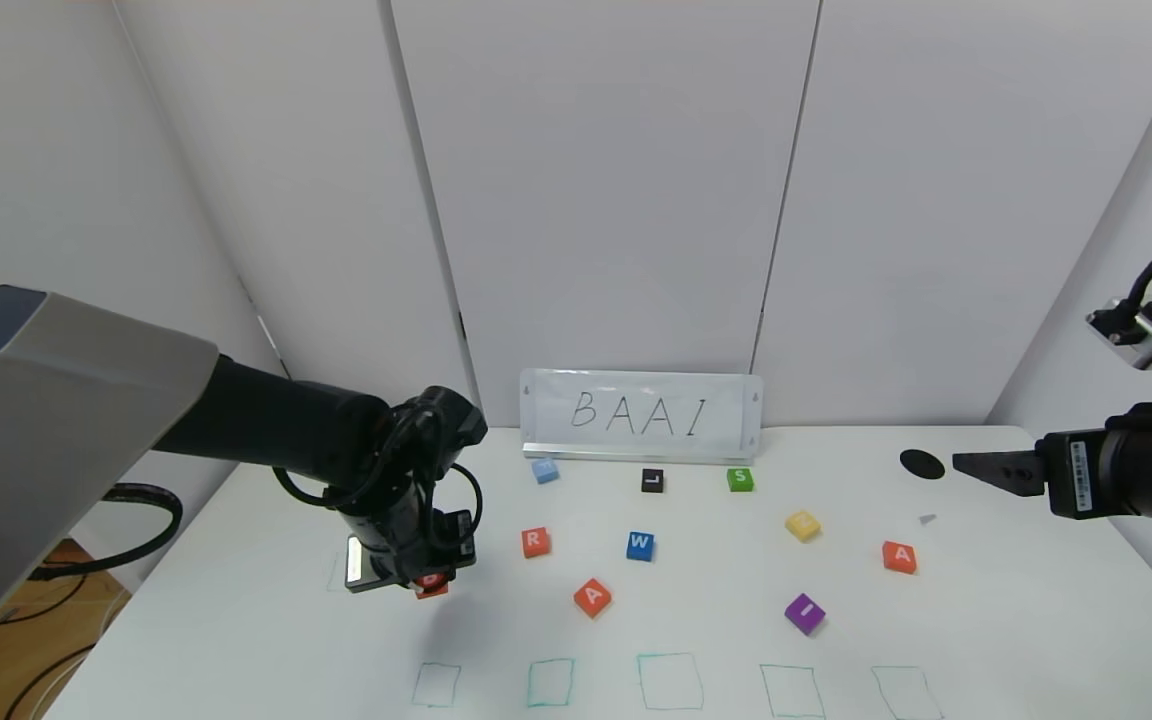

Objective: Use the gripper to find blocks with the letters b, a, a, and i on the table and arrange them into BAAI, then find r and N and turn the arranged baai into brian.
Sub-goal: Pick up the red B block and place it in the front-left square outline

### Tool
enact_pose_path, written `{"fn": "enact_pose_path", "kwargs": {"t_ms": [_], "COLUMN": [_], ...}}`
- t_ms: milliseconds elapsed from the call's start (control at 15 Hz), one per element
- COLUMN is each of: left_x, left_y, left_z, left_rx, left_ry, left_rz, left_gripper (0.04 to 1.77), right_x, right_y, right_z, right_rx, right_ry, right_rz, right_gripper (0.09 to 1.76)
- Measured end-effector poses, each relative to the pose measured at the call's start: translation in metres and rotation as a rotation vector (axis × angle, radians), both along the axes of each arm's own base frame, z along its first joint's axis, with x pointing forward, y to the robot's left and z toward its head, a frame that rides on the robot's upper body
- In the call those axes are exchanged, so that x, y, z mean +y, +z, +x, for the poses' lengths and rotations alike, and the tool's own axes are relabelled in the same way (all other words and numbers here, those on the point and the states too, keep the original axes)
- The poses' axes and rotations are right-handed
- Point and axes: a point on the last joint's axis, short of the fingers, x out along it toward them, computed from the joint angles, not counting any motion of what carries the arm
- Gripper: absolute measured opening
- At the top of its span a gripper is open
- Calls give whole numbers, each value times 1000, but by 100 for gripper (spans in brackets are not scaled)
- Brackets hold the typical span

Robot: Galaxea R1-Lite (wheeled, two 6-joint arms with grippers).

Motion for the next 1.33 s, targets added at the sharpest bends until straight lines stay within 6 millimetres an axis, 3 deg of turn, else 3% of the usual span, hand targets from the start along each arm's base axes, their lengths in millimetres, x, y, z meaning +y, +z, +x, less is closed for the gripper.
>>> {"fn": "enact_pose_path", "kwargs": {"t_ms": [800, 1333], "left_x": [6, -3], "left_y": [-29, -45], "left_z": [-64, -69], "left_rx": [-4, -28], "left_ry": [-209, -238], "left_rz": [44, 35], "left_gripper": [51, 51], "right_x": [3, 3], "right_y": [-2, -2], "right_z": [-1, -1], "right_rx": [8, 6], "right_ry": [12, 11], "right_rz": [-3, -3], "right_gripper": [171, 171]}}
